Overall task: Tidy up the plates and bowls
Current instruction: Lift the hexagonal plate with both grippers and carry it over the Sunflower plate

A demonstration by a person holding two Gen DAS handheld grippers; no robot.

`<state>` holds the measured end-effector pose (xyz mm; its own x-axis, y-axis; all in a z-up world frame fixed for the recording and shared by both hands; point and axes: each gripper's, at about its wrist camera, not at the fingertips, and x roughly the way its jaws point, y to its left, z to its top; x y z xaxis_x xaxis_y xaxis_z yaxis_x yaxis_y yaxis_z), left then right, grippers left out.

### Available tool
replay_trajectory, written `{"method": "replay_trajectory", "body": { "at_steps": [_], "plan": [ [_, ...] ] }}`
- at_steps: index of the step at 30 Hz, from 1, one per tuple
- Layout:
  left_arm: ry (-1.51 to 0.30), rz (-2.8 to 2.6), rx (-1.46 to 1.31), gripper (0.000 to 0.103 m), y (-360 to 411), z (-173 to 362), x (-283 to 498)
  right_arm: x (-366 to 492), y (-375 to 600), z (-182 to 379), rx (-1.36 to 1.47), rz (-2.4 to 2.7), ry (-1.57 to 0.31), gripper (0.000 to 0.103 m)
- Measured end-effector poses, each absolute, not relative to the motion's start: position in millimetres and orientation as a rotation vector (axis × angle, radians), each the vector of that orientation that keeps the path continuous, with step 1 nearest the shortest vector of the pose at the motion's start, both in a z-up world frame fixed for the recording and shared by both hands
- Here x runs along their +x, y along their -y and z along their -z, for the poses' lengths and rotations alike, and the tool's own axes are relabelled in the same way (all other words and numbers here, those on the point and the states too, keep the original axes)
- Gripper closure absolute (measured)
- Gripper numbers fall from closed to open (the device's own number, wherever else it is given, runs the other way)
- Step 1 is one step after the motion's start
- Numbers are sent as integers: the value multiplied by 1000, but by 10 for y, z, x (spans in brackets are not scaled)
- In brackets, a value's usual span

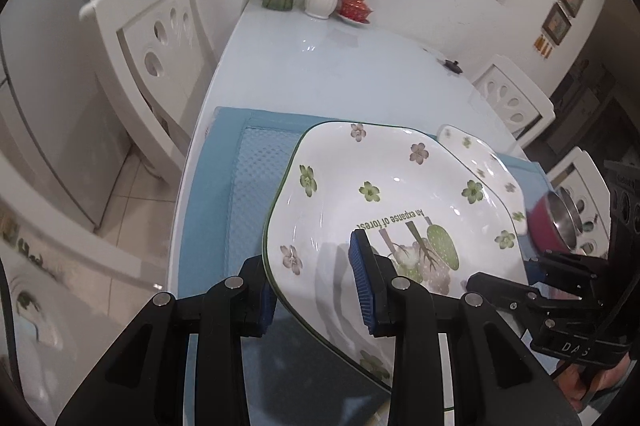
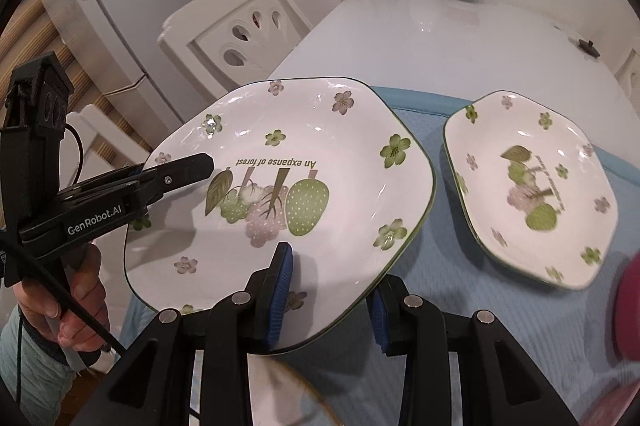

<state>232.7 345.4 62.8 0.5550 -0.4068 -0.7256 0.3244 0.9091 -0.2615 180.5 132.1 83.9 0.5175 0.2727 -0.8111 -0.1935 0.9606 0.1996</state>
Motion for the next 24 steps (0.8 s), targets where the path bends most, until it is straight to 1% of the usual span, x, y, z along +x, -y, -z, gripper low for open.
{"method": "replay_trajectory", "body": {
  "at_steps": [5,10,18,24],
  "plan": [
    [-873,452,-85,74,-3448,-769,1935,1429,-1354,-997,99,-275,-991,70],
    [-891,476,-69,74,-3449,-786,1539,954,-1407,-1081,104,-255,-1007,70],
    [-981,499,-59,74,-3455,-576,975,299,-1481,-910,133,-225,-1082,70],
    [-1029,484,-66,74,-3490,-429,768,61,-1537,-765,131,-222,-1127,70]
  ]
}}
